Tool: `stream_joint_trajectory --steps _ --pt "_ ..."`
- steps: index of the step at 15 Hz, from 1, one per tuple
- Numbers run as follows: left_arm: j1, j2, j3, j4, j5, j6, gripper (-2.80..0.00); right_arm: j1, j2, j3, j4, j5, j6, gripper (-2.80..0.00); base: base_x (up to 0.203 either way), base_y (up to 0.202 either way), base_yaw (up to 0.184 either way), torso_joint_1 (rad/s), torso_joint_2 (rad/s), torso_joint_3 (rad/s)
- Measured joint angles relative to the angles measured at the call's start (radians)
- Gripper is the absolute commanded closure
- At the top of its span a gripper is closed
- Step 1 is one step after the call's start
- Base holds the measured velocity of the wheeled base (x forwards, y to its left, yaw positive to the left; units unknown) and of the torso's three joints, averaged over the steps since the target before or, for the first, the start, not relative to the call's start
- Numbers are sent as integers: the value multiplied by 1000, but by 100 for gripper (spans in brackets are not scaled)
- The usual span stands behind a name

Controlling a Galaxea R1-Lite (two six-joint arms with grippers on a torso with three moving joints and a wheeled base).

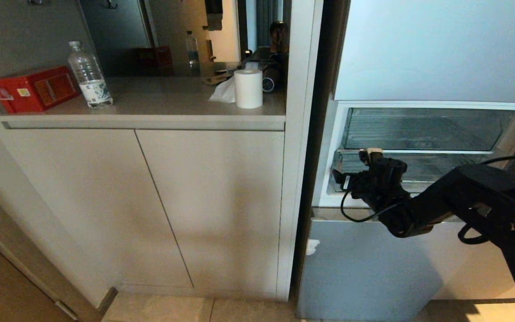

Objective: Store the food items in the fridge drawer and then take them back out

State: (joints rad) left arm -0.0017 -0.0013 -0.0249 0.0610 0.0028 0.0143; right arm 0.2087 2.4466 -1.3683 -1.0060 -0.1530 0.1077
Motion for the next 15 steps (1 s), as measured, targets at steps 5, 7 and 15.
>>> stream_joint_trajectory --steps 5,7,15 --pt "0 0 0 0 0 0 0 5 52 -92 0 -22 21 -280 0 0 0 0 0 0" --pt "0 0 0 0 0 0 0 10 70 -115 -1 -32 23 0 0 0 0 0 0 0" --pt "0 0 0 0 0 0 0 50 104 -178 4 -51 22 0 0 0 0 0 0 0"
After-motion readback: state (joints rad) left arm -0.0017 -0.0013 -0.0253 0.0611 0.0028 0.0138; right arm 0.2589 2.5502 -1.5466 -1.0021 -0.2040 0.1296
